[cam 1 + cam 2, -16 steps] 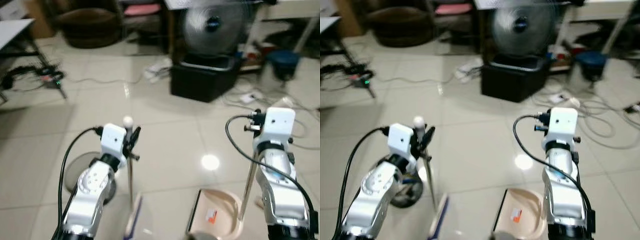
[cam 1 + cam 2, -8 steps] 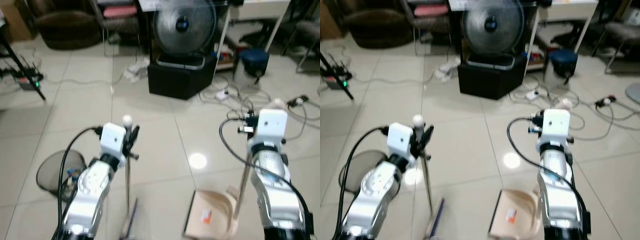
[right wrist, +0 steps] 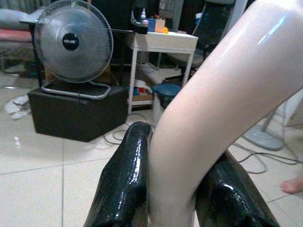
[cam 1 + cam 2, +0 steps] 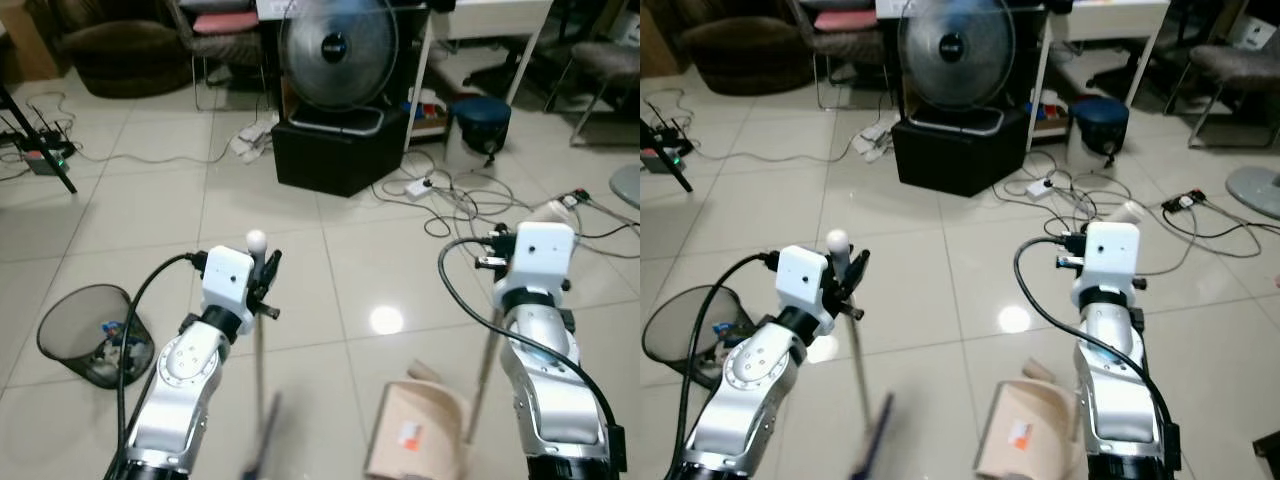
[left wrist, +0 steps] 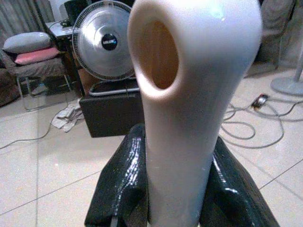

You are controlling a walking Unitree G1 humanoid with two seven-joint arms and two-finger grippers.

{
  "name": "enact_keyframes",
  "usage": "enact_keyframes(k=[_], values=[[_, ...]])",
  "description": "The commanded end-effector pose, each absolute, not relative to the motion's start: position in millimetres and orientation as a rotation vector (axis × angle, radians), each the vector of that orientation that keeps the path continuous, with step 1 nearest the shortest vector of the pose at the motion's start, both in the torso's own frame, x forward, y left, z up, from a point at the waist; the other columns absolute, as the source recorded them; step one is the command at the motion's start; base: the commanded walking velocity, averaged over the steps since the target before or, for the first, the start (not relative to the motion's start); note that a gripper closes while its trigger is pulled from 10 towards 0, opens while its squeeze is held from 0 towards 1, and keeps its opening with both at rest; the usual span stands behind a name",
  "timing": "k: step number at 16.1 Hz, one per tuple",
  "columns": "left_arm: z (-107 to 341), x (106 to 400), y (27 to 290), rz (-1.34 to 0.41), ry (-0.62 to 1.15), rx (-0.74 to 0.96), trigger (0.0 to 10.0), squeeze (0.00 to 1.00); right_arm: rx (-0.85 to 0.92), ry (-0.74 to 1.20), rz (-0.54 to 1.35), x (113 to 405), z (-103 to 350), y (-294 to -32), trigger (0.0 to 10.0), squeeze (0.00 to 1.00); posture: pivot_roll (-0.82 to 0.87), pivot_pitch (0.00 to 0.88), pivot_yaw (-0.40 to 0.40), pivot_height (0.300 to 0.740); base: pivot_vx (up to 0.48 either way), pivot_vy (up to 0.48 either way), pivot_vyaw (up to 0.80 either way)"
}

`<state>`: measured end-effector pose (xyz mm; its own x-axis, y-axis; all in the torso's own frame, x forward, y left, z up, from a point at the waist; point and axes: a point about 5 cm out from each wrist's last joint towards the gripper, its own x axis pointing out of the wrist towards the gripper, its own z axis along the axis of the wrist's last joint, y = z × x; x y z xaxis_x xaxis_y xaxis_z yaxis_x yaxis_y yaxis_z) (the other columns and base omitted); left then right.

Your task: Sweep floor

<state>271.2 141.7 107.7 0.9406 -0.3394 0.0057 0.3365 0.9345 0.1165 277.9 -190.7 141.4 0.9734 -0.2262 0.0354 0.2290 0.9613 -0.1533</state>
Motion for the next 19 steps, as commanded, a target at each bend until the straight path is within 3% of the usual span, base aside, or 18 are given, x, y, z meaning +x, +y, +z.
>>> enact_keyframes(k=[1, 6, 8, 11, 19], values=[[114.8, 272.2, 138.8, -0.356, -0.057, 0.123, 10.0, 0.0, -0.164, -0.051, -0.245, 278.5, 148.4, -194.4, 10.0, 0.0, -0.05, 0.032, 0.07, 0.74, 0.0, -0.469, 0.0], [115.3, 272.5, 138.5, -0.362, -0.053, 0.126, 10.0, 0.0, -0.162, -0.047, -0.246, 278.0, 146.7, -194.0, 10.0, 0.0, -0.05, 0.039, 0.076, 0.74, 0.0, -0.451, 0.0], [113.2, 272.9, 138.5, -0.362, -0.028, 0.103, 10.0, 0.0, -0.161, -0.046, -0.247, 277.8, 146.3, -194.2, 10.0, 0.0, -0.05, 0.04, 0.076, 0.74, 0.0, 0.0, 0.0], [112.1, 274.5, 140.3, -0.34, -0.012, 0.069, 10.0, 0.0, -0.16, -0.044, -0.249, 278.1, 146.2, -194.4, 10.0, 0.0, -0.05, 0.044, 0.075, 0.74, 0.0, 0.48, 0.0], [125.3, 282.0, 143.3, -0.308, -0.093, 0.102, 10.0, 0.0, -0.135, -0.035, -0.268, 276.5, 143.5, -197.0, 10.0, 0.0, -0.05, 0.049, 0.077, 0.74, 0.038, 0.0, -0.09]])
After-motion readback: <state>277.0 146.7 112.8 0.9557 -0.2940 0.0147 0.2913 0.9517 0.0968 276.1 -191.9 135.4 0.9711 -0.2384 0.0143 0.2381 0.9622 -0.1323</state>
